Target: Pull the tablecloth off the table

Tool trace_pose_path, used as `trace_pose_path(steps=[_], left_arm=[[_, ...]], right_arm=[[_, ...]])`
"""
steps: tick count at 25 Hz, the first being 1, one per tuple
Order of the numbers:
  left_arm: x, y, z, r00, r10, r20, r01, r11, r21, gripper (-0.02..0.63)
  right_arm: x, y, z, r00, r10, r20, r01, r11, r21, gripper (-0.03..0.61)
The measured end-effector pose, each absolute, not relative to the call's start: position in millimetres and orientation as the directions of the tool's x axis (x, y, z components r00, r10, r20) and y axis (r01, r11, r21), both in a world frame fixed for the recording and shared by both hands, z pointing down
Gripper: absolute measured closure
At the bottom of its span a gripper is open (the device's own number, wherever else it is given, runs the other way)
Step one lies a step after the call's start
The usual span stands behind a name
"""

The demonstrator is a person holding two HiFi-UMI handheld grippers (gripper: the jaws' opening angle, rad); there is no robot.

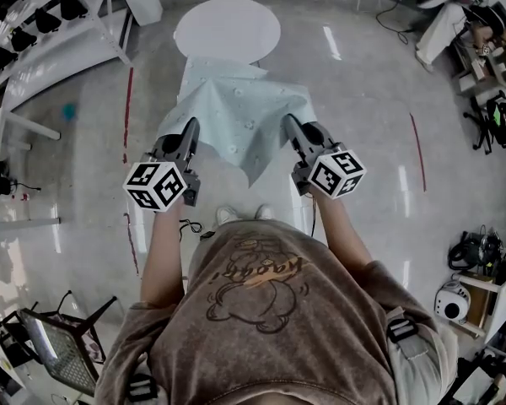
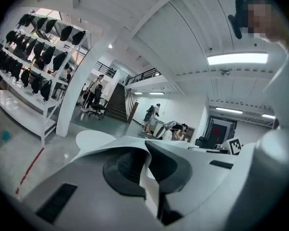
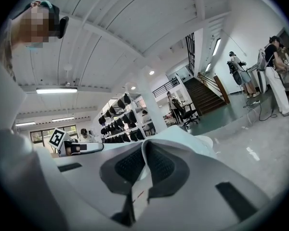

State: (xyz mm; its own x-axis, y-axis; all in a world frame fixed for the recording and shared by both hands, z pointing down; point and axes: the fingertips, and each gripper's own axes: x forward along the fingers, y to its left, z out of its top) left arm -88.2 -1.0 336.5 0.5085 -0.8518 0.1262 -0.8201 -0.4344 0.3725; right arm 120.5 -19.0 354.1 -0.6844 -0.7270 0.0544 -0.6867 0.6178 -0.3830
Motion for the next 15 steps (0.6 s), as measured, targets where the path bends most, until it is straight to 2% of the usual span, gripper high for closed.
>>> trace_pose_path(steps=[9, 15], left_arm=[[-72, 9, 320, 0.508, -0.852, 0.128, -0.827, -0.441, 0.348, 0.594], [-64, 10, 319, 0.491, -0.854, 0.169, -0.851, -0.430, 0.301, 0.594]], right_arm=[[141, -14, 345, -0.660, -0.750, 0.039, -0.703, 0.599, -0.384, 0.563], [135, -8, 337, -0.656, -0.752, 0.067, -0.728, 0.607, -0.319, 0.563]])
